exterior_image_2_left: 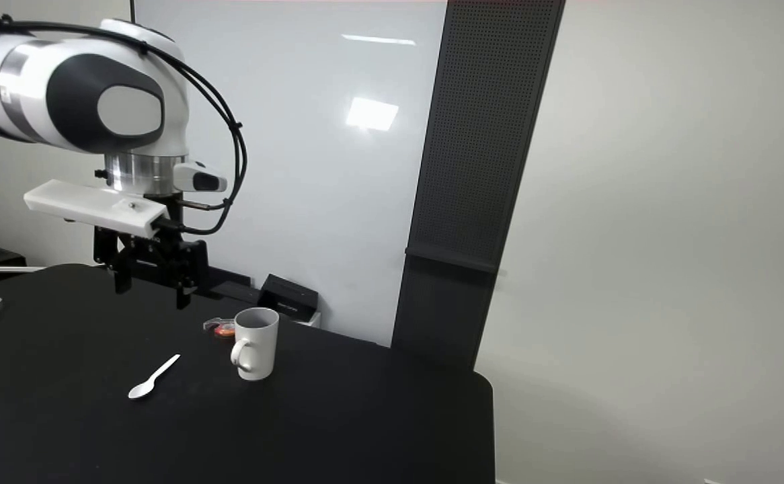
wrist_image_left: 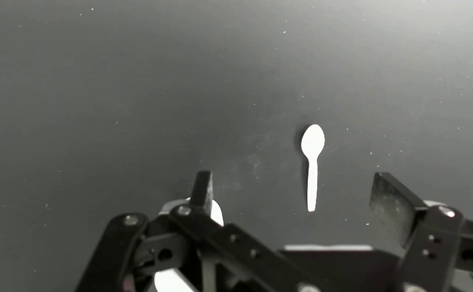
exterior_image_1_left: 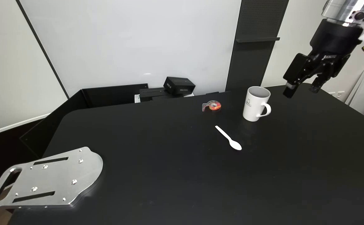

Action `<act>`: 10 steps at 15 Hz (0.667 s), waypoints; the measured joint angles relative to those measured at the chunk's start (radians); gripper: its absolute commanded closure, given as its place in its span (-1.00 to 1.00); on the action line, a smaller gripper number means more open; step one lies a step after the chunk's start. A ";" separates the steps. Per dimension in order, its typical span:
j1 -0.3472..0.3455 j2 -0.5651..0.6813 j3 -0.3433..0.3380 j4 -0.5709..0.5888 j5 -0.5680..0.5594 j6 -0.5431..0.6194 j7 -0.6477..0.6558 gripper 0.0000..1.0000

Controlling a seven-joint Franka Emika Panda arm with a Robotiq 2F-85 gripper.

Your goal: Place the spoon inside the mug

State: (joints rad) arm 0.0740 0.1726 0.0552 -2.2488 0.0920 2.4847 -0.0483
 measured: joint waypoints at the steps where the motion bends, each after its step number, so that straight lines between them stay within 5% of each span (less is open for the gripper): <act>1: 0.006 0.011 0.004 0.009 -0.003 0.000 0.010 -1.00; 10: 0.029 0.057 0.017 0.044 -0.016 -0.001 0.039 -1.00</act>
State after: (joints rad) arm 0.1031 0.2298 0.0724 -2.2050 0.0762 2.4838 -0.0090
